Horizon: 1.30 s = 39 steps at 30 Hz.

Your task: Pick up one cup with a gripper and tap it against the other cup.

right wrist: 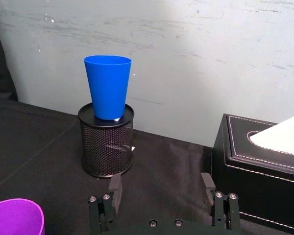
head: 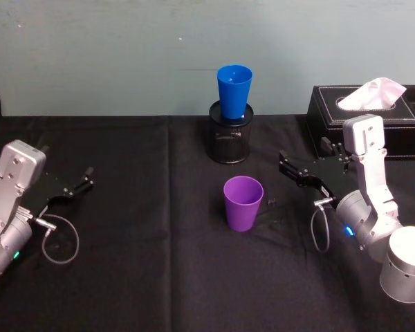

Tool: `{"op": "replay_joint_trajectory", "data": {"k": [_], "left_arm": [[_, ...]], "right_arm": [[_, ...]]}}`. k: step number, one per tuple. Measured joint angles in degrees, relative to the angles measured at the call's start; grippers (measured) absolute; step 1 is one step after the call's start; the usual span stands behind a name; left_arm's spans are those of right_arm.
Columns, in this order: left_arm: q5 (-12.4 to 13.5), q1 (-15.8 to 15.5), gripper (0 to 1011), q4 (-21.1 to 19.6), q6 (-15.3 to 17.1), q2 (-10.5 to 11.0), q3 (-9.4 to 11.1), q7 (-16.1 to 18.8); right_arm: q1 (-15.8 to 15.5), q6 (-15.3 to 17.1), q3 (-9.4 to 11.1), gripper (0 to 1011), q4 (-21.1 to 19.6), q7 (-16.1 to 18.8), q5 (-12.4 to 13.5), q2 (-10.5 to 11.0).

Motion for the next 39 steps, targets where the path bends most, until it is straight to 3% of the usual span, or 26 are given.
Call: {"op": "replay_joint_trajectory", "data": {"k": [39], "left_arm": [[0.00,0.00,1000,0.00,0.00,0.00,0.00,0.00]], "right_arm": [[0.00,0.00,0.00,1003,-0.01,-0.05,0.00,0.00]]}}
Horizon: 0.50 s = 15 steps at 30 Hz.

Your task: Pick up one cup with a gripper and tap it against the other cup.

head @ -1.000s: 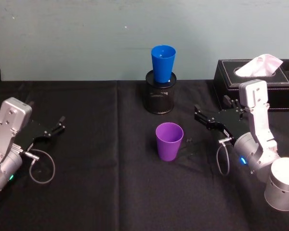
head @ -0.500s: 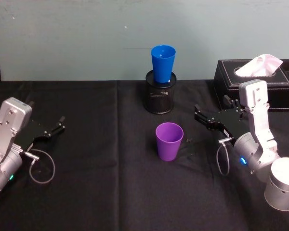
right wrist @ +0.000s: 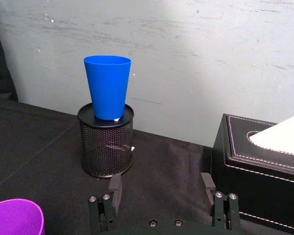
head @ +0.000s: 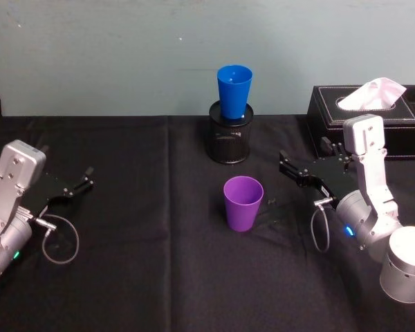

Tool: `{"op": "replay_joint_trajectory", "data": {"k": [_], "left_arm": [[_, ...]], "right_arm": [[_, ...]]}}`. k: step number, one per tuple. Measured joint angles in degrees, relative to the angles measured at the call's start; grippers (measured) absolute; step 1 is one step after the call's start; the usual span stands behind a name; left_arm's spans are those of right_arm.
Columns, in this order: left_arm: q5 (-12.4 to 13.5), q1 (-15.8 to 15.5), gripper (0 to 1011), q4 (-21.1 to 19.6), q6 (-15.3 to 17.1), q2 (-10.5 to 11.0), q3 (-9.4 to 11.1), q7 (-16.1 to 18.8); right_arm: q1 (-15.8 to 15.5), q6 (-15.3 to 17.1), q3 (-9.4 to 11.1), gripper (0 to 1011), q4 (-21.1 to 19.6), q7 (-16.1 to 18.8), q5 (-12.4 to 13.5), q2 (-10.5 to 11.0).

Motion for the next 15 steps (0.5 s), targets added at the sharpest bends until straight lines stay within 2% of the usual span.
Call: {"op": "replay_joint_trajectory", "data": {"k": [15], "left_arm": [[0.00,0.00,1000,0.00,0.00,0.00,0.00,0.00]], "right_arm": [[0.00,0.00,0.00,1003,0.00,0.00,0.00,0.00]]}}
